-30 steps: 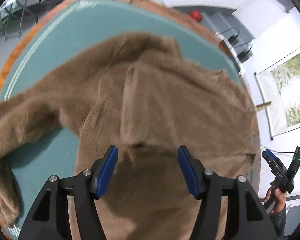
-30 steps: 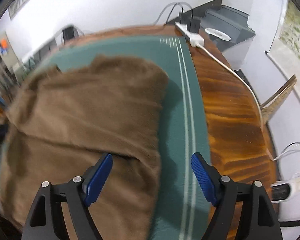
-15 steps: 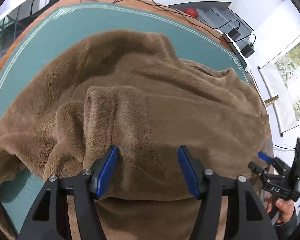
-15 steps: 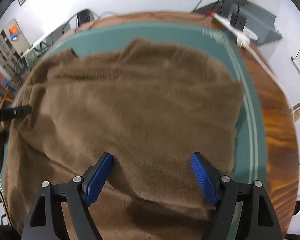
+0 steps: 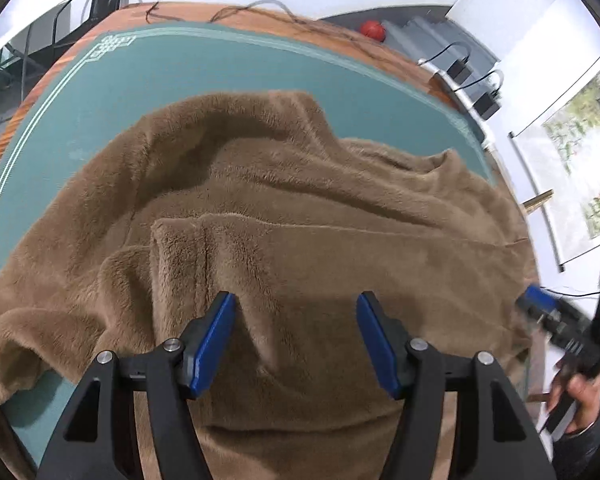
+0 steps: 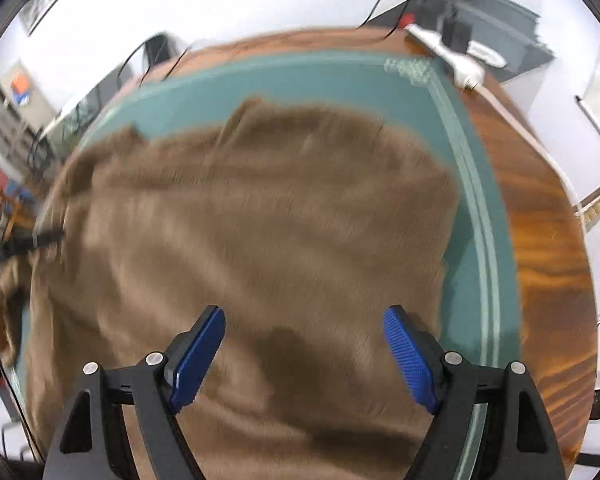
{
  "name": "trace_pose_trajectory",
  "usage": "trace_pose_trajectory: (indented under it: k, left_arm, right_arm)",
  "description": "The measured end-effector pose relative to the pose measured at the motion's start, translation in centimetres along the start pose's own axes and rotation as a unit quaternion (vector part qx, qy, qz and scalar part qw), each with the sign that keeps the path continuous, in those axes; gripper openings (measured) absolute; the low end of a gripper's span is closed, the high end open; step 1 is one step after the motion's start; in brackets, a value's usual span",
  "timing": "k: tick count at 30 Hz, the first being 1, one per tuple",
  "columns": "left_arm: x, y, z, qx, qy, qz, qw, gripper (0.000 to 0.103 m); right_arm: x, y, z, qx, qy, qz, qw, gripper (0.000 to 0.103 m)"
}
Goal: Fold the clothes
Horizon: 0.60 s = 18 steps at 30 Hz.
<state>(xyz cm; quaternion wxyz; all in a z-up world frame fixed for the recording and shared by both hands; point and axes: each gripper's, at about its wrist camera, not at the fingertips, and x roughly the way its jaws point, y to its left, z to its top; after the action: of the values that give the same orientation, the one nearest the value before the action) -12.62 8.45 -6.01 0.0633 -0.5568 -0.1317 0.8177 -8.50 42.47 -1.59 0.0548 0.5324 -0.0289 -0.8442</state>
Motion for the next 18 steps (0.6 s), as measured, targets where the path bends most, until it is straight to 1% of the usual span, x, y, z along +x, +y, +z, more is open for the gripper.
trace_pose_trajectory:
  k: [3,5,10,12,15,16,18]
  left_arm:
    - [1.2,0.1,0.1,0.000,0.008,0.011,0.9999,0.068]
    - [1.5,0.3,0.3,0.000,0.007,0.009,0.9999,0.068]
    - [1.8,1.4,0.6,-0.013,0.003,-0.008,0.9999,0.070]
    - [1.7,1.5,0.6,-0.016,0.005,-0.009,0.9998,0.070]
    - [0.9,1.5,0.5,-0.021,0.001,-0.009,0.9997,0.070]
    - [0.4,1.5,0.4,-0.024,-0.003,-0.010,0.9996,0.070]
    - [-0.8,1.5,0.2,-0.028,-0.017,-0.014,0.9994,0.070]
  right_arm:
    - [1.7,-0.5,1.8,0.002,-0.001,0.001,1.000,0.083]
    - [3.4,-1.1,2.4,0.005,0.010,0.003,1.000,0.083]
    - [5.8,-1.3,2.8,0.009,0.016,-0.017,1.000,0.085]
    - [6.0,-0.9,3.0,0.002,0.021,-0.027,0.999,0.090]
    - [5.6,-0.3,3.0,-0.004,0.024,-0.040,0.999,0.090]
    - [5.0,-0.1,3.0,-0.005,0.018,-0.044,0.999,0.090]
    - [2.7,0.9,2.4,-0.016,-0.005,-0.039,0.999,0.090]
